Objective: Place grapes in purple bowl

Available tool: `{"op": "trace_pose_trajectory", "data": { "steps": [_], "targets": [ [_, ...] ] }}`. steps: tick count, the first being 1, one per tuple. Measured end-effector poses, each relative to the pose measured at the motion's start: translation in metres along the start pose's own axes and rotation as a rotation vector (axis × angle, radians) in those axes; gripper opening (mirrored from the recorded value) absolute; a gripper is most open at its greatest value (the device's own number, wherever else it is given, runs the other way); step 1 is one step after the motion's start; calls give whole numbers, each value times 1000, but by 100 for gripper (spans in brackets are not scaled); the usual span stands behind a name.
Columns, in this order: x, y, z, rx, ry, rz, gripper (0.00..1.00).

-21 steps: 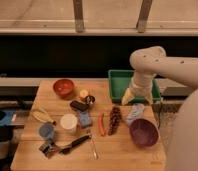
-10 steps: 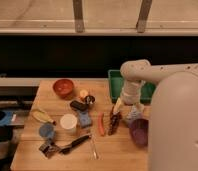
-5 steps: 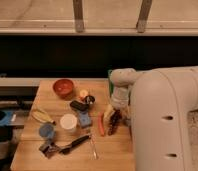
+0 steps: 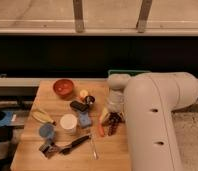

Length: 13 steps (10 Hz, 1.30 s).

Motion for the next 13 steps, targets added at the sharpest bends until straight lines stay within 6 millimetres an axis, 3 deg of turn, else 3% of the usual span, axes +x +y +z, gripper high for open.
{"op": "trace_pose_trajectory", "data": {
  "steps": [2,5,6,13],
  "targets": [
    [1,-5,-5,5,-3,2,28],
    [0,-2,-10,6,0,-5,4],
    [0,-2,-10,6,0,-3,0],
    [2,-4,-11,7,-3,0,0]
  ]
}}
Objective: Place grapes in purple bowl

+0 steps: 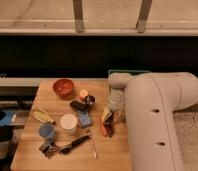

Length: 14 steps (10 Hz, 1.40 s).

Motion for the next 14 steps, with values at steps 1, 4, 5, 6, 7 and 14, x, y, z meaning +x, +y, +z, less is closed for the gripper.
{"op": "trace_pose_trajectory", "data": {
  "steps": [1,4,5,6,7,14],
  "targets": [
    [1,-2,-6,8,-24,1,0],
    [15,-9,-51,38,-145,8,0],
    [24,-8,-80,51,-198,12,0],
    [34,-9,-110,68,-250,19,0],
    [40,-10,-129,79,-284,25,0],
    [108,-106,-225,201,-435,267,0]
  ]
}}
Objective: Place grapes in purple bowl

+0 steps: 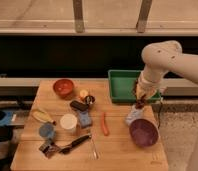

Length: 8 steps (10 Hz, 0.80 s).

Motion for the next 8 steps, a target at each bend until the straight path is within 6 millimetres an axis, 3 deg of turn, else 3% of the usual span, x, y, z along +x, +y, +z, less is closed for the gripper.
{"op": "trace_pose_trajectory", "data": {
  "steps": [1,4,6,8],
  "targets": [
    [7,-17,7,24,16,30,0],
    [38,-41,50,56,101,89,0],
    [56,-33,67,69,147,84,0],
    [77,-19,68,83,197,60,0]
  ]
}}
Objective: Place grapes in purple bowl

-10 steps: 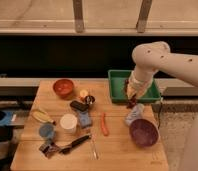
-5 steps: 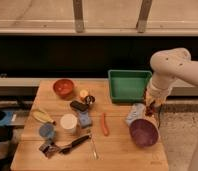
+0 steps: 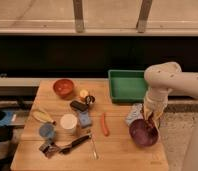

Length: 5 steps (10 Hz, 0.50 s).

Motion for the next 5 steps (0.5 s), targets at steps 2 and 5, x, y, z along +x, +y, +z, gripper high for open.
{"op": "trace_pose_trajectory", "data": {
  "steps": [2,5],
  "targets": [
    [14,7,8,30,49,-24,11],
    [18,1,41,53,153,-5,40]
  ]
}}
